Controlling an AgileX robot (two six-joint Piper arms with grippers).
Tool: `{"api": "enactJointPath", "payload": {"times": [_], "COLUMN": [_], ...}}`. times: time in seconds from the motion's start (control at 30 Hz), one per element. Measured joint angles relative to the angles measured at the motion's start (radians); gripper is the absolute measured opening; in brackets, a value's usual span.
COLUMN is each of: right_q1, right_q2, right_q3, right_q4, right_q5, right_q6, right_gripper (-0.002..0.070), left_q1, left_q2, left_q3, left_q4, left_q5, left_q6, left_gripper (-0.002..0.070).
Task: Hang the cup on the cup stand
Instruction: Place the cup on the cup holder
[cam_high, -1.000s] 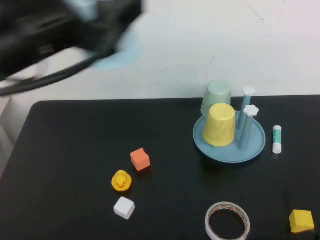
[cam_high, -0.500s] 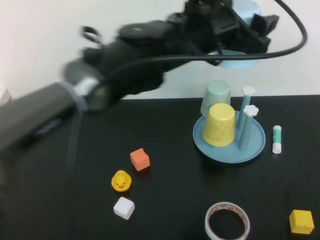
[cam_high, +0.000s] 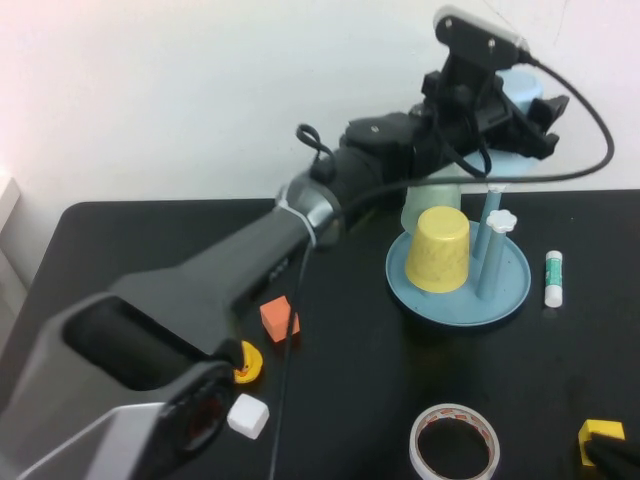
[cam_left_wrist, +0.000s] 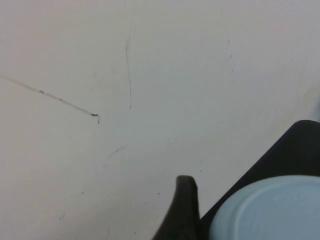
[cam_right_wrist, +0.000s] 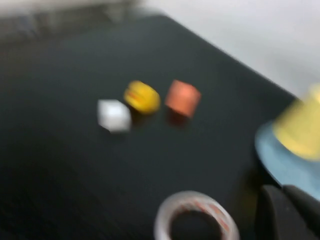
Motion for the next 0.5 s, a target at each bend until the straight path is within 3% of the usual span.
{"api": "enactJointPath", "payload": {"times": [0.17,0.5], "right_q1": [0.0,0.0], "right_q2": [0.0,-0.001], "right_q3": [0.015,0.015], "right_q4": [0.071,0.077], "right_q5": [-0.131,-0.154], "right_q6": [-0.033,-0.037], "right_gripper": [-0.0001,-0.0001], "left_q1": [0.0,-0.002], "left_q2": [0.102,0.232], "left_q3": [-0.098,-0.227], "left_q4": [0.0,0.0], "left_q5": [0.003,-0.038], "left_q6": [-0.009,-0.026], "left_gripper": [0.0558,0.0557]}}
